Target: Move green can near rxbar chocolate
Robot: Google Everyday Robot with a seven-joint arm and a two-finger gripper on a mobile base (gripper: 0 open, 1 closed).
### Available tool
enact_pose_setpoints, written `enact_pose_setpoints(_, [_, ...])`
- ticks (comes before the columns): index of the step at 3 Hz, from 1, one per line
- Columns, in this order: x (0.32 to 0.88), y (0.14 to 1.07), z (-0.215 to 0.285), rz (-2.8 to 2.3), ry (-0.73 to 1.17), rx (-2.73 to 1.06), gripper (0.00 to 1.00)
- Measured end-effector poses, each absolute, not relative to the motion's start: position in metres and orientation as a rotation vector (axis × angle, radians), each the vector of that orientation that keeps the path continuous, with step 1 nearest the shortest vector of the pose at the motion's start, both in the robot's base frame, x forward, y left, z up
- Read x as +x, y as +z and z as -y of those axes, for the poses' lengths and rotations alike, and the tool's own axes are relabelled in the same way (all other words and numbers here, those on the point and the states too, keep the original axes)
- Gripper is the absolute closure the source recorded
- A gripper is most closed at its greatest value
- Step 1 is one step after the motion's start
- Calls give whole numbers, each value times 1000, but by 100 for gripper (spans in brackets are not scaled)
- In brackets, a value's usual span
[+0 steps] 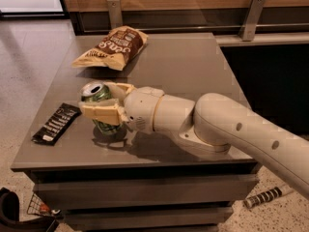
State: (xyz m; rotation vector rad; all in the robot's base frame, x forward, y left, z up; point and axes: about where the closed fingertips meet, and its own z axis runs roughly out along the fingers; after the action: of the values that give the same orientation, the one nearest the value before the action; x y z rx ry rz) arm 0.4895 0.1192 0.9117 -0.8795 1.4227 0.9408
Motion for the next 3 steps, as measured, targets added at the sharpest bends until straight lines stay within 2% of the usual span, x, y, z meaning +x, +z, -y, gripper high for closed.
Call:
enact_pose_setpoints(1, [498, 945, -110, -1359, 875, -898, 100])
enact_pose_setpoints(3, [508, 946, -135, -1301, 950, -885, 100])
